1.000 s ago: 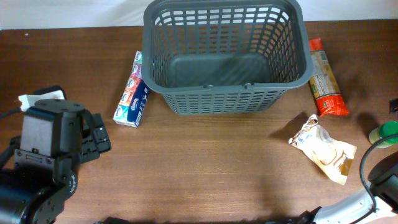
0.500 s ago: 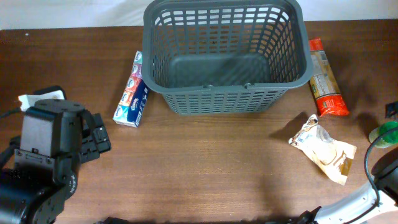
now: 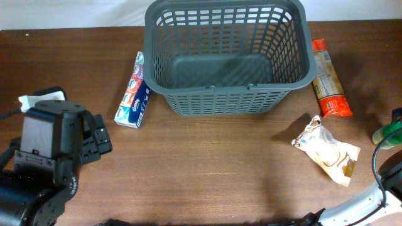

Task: Pack container
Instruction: 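Move the right gripper down over the green-capped Knorr jar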

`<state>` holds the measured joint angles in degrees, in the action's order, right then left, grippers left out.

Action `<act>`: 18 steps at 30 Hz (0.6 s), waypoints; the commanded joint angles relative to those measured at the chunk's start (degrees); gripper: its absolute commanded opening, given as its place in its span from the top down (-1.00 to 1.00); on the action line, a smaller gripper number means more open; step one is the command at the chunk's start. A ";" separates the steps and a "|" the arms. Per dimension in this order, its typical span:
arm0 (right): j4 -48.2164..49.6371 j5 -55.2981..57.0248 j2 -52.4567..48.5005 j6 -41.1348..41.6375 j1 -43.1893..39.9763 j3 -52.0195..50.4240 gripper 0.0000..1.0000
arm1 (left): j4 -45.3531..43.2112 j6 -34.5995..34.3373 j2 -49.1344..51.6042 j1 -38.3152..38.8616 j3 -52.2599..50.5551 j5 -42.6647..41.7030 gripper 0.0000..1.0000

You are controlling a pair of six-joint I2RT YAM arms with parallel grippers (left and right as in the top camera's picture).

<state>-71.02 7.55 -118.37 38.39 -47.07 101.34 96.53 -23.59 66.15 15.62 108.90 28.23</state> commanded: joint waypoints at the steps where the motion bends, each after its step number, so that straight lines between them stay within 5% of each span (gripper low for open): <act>1: 0.33 0.04 -2.40 1.05 -0.31 -0.20 -0.98 | 0.13 -0.35 0.09 -0.31 -0.11 -0.42 -0.99; 18: 0.90 -1.57 -5.77 -0.66 -0.26 -0.17 -0.98 | 0.13 -0.35 0.09 -0.31 -0.11 -0.42 -0.99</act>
<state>-70.04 4.21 -123.46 38.28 -47.07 101.73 96.53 -23.59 66.15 15.62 108.90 28.23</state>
